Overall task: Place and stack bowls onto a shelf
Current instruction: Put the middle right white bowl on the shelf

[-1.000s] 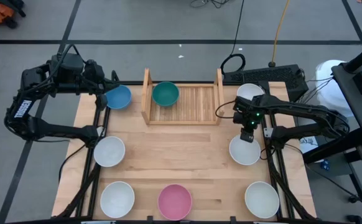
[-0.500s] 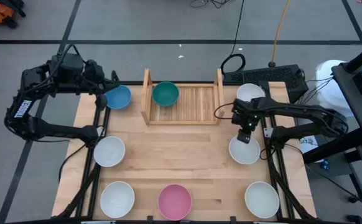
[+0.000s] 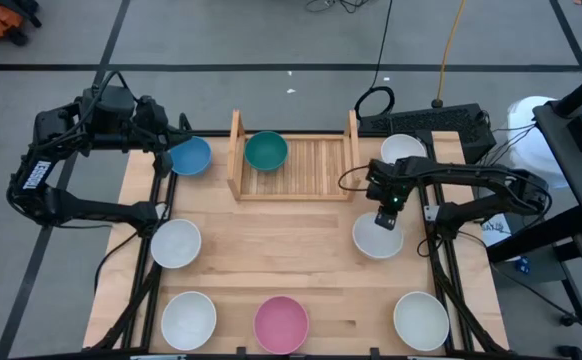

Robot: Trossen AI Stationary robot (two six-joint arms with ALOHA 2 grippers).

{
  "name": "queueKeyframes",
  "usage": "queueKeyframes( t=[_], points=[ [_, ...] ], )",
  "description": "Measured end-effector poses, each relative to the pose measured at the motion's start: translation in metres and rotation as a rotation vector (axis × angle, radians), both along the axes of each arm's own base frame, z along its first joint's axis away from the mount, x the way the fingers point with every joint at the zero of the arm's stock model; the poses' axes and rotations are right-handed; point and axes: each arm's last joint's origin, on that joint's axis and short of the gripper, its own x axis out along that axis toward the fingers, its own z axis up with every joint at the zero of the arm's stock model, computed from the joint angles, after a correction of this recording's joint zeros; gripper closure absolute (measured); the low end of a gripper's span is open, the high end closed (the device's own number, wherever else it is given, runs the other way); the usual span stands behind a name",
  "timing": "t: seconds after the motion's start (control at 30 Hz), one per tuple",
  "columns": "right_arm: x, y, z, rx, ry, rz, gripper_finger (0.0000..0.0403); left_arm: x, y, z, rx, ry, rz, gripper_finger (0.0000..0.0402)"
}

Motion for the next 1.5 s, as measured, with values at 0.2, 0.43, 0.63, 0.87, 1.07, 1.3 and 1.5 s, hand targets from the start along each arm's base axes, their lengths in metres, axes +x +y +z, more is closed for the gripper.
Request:
queueKeyframes(
  t=[0.2,0.43,0.63,0.87,1.07,1.3,1.5],
  points=[
    [0.017,-0.001,0.024,-0.051,-0.110,-0.031,0.0402,0.000,0.000,0.000,-0.006,-0.003,0.005,0.0394],
    [0.041,-0.001,0.074,-0.192,-0.229,-0.023,0.0402,0.000,0.000,0.000,-0.019,-0.010,0.015,0.0394],
    [0.059,0.005,0.122,-0.243,-0.399,0.016,0.0402,0.000,0.000,0.000,-0.032,-0.016,0.025,0.0394],
    [0.073,0.002,0.172,-0.385,-0.531,0.059,0.0403,0.000,0.000,0.000,-0.034,-0.017,0.026,0.0394],
    [0.098,-0.016,0.196,-0.479,-0.553,0.114,0.0403,0.000,0.000,0.000,-0.040,-0.021,0.031,0.0394],
    [0.122,-0.054,0.205,-0.525,-0.521,0.079,0.0403,0.000,0.000,0.000,-0.047,-0.024,0.037,0.0394],
    [0.135,-0.094,0.201,-0.559,-0.482,0.055,0.0403,0.000,0.000,0.000,-0.050,-0.026,0.039,0.0394]
  ],
)
